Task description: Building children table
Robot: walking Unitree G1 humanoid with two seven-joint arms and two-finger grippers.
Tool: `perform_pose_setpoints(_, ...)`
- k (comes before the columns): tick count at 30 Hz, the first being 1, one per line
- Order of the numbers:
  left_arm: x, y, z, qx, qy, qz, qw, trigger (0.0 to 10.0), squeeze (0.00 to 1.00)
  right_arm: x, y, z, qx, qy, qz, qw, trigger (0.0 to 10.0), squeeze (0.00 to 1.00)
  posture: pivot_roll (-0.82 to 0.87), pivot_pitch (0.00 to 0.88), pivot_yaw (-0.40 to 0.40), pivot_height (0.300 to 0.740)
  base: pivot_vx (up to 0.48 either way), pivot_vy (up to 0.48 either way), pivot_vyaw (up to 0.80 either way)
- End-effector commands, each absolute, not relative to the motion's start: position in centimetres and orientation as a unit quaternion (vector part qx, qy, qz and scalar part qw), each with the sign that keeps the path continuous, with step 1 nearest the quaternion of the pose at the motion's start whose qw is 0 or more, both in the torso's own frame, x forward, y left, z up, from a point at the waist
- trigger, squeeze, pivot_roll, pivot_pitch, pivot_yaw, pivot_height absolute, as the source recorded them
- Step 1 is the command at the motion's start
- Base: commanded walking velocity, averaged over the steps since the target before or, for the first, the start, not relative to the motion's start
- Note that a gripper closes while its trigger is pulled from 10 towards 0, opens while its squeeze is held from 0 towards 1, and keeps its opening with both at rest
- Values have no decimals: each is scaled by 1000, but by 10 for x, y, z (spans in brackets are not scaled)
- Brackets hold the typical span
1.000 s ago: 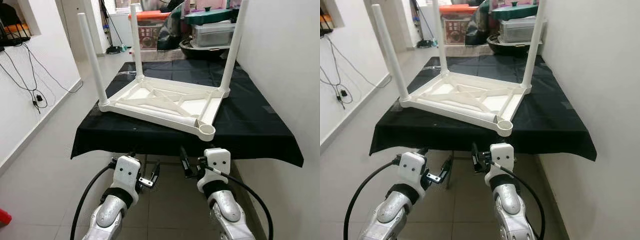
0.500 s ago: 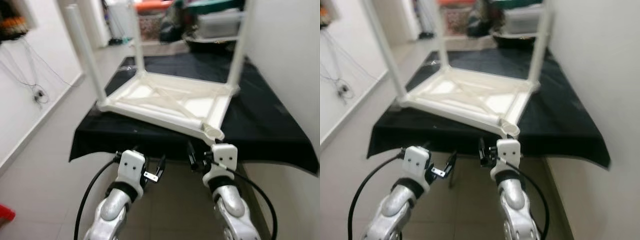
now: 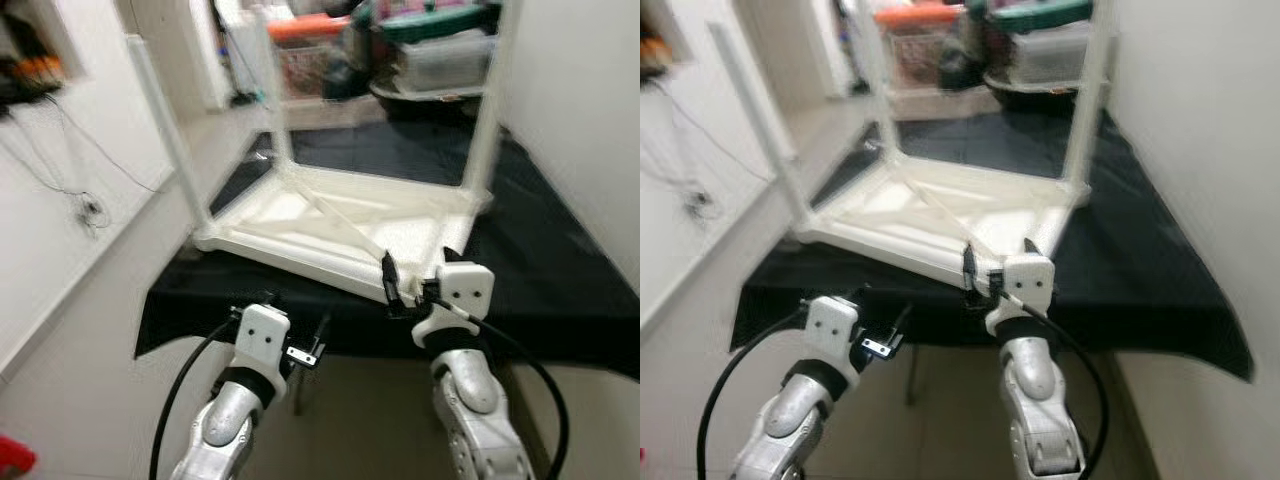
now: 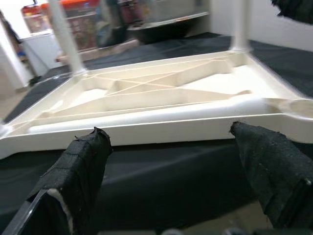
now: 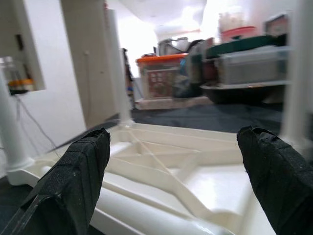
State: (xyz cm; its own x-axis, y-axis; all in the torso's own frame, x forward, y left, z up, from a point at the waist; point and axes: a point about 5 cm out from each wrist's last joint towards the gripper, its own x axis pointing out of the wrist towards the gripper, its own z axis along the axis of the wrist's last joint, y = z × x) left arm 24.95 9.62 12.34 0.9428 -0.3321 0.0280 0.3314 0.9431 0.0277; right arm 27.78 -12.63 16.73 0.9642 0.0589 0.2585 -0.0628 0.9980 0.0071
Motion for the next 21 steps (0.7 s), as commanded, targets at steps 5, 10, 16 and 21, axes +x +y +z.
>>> perform_pose_setpoints(5, 251, 101, 122, 18, -14, -162, 987, 10000, 0, 281, -124, 168, 12, -132, 36, 991, 10000, 0, 15, 0, 38, 740, 280, 0, 0)
perform_pose_setpoints(10, 250, 100, 122, 15, -10, -165, 986, 10000, 0, 280, -127, 163, 35, -108, 27, 993, 10000, 0, 15, 0, 38, 740, 102, 0, 0)
perform_pose_setpoints(16, 248, 98, 121, 9, -5, -172, 985, 10000, 0, 284, -143, 156, 67, -83, 12, 994, 10000, 0, 14, 0, 33, 740, 0, 0, 0)
perform_pose_setpoints(21, 246, 97, 119, 5, 7, -187, 982, 10000, 0, 285, -154, 149, 109, -63, 16, 992, 10000, 0, 22, 0, 32, 740, 0, 0, 0)
